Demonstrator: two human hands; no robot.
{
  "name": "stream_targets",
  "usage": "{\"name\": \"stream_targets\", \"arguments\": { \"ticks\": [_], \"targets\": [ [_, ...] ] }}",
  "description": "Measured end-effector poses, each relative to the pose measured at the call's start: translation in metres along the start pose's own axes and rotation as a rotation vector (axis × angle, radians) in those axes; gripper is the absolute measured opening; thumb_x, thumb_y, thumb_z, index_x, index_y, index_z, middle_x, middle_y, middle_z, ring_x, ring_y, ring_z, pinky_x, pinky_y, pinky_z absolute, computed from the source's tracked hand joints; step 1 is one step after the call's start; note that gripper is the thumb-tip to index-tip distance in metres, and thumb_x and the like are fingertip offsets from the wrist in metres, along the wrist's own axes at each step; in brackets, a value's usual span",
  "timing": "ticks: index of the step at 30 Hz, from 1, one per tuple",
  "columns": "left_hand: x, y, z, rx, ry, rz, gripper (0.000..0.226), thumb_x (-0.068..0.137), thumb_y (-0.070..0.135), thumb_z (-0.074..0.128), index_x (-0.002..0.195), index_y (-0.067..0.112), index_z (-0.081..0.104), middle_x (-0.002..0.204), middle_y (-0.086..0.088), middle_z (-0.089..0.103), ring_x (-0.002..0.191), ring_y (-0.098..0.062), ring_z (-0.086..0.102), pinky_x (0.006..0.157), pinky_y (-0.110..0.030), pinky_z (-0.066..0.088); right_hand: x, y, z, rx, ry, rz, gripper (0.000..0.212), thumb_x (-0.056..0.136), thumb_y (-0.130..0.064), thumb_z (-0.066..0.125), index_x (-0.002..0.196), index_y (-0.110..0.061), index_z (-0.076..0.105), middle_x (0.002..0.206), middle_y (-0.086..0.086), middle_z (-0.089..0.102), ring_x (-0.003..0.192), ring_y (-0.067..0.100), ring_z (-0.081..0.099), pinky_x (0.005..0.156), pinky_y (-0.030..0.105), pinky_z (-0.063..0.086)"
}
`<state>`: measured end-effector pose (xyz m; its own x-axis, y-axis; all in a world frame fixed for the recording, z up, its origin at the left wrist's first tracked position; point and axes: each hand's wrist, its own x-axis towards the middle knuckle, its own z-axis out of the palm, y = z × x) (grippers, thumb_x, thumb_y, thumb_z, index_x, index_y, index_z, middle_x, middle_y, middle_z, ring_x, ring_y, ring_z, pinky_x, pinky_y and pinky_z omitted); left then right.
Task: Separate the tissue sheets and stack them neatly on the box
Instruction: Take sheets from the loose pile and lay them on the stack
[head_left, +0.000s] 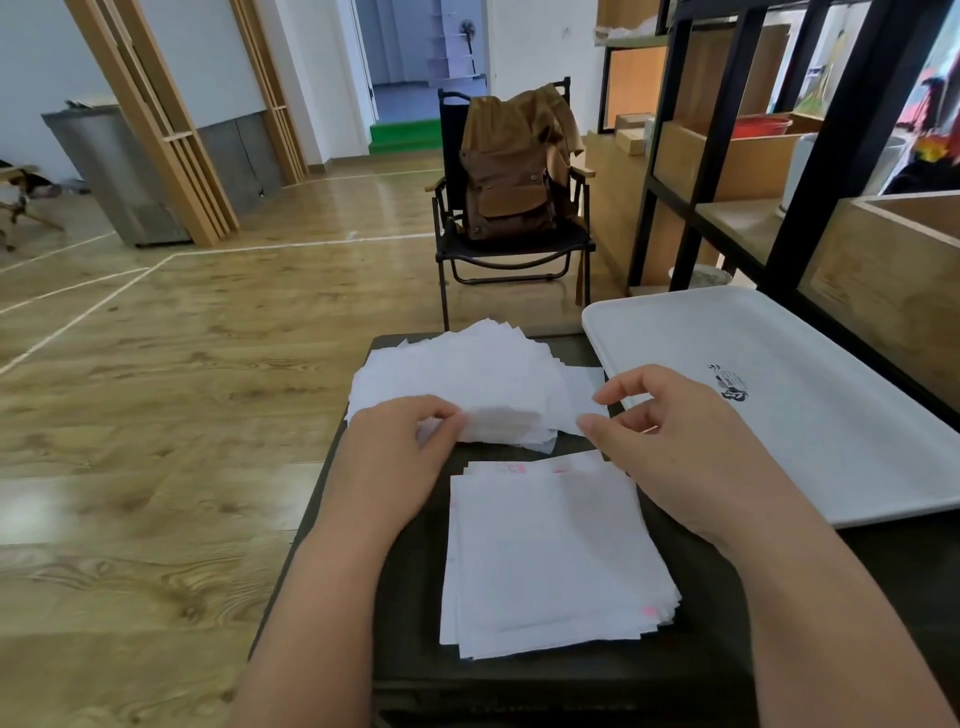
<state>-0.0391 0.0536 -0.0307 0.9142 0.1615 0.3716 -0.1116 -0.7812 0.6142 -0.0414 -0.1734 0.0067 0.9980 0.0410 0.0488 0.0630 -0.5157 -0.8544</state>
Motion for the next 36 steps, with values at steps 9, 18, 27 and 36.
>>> {"name": "stream_targets", "arguments": {
  "ticks": [9, 18, 27, 36],
  "targets": [
    [-0.002, 0.048, -0.04, -0.88, -0.014, -0.163, 0.014, 0.09, 0.036, 0.062, 0.087, 0.032, 0.075, 0.088, 0.005, 0.077, 0.074, -0.01, 0.071, 0.066, -0.031, 0.059, -0.006, -0.011, 0.004, 0.209, -0.094, -0.109, 0.04, 0.085, -0.047, 0.065, 0.119, -0.051, 0.045, 0.1, -0.026, 0.065, 0.086, -0.016, 0.06, 0.059, 0.009, 0.045],
    [-0.005, 0.059, -0.034, -0.93, -0.007, -0.323, 0.012, 0.095, 0.033, 0.061, 0.101, 0.029, 0.07, 0.093, 0.003, 0.078, 0.077, -0.012, 0.073, 0.066, -0.029, 0.058, -0.01, -0.023, 0.006, 0.411, -0.042, -0.21, 0.055, 0.089, -0.019, 0.068, 0.116, -0.056, 0.037, 0.086, -0.012, 0.076, 0.08, 0.009, 0.073, 0.071, 0.034, 0.056],
    [-0.01, 0.05, -0.052, -0.526, -0.223, -0.026, 0.024, 0.085, 0.029, 0.074, 0.1, 0.047, 0.07, 0.083, 0.001, 0.074, 0.078, -0.015, 0.071, 0.074, -0.026, 0.055, -0.012, -0.021, 0.004, 0.226, 0.003, -0.35, 0.051, 0.085, -0.015, 0.072, 0.115, -0.053, 0.053, 0.078, -0.017, 0.072, 0.078, 0.007, 0.069, 0.065, 0.015, 0.056],
    [-0.009, 0.047, -0.048, -0.298, -0.107, -0.039, 0.018, 0.081, 0.028, 0.078, 0.079, 0.045, 0.073, 0.05, 0.021, 0.047, 0.047, 0.0, 0.042, 0.049, -0.011, 0.033, -0.006, -0.014, 0.007, 0.017, 0.135, -0.303, 0.012, 0.079, -0.028, 0.075, 0.082, -0.04, 0.072, 0.071, -0.016, 0.066, 0.072, 0.0, 0.059, 0.061, 0.009, 0.046]
  ]
}}
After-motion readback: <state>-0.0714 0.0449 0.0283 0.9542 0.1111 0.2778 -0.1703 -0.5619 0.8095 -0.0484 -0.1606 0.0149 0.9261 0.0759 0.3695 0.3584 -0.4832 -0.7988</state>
